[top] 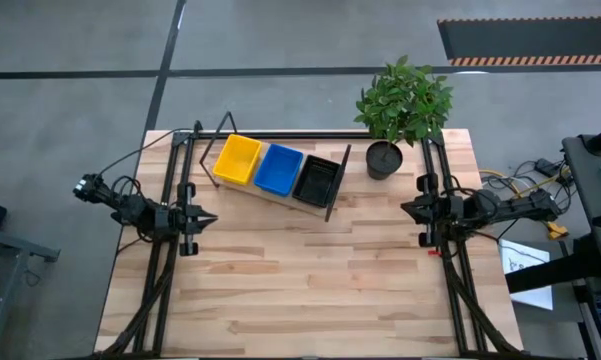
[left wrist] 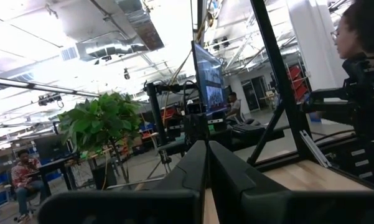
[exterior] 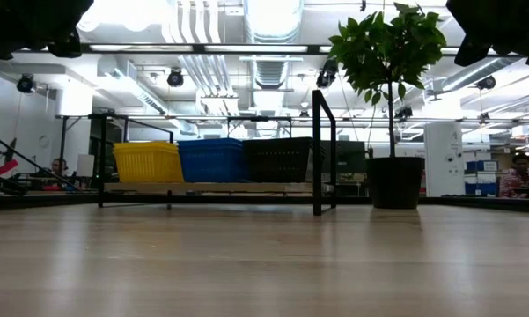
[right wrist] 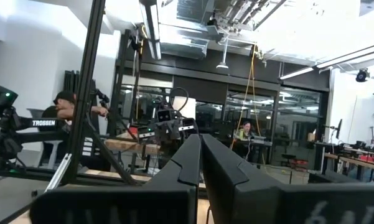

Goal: Stack baskets on shelf by color
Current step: Return to Home Position

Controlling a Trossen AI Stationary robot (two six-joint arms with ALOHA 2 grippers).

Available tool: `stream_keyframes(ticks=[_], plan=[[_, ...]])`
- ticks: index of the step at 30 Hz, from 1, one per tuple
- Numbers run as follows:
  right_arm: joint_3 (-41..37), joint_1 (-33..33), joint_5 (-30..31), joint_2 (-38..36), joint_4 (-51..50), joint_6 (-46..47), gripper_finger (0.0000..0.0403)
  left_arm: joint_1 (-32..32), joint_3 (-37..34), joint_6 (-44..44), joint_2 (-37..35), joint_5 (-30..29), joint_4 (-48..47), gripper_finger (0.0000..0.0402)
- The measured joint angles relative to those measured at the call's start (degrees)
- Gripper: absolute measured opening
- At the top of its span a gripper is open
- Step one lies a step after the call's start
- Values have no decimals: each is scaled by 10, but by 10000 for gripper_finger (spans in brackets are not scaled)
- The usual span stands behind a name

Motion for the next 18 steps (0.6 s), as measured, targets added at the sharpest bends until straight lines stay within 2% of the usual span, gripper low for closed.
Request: stream_keyframes(ticks=[18], plan=[[0,0,0,0,0,0,9,0,0,0,4,0,0,2]])
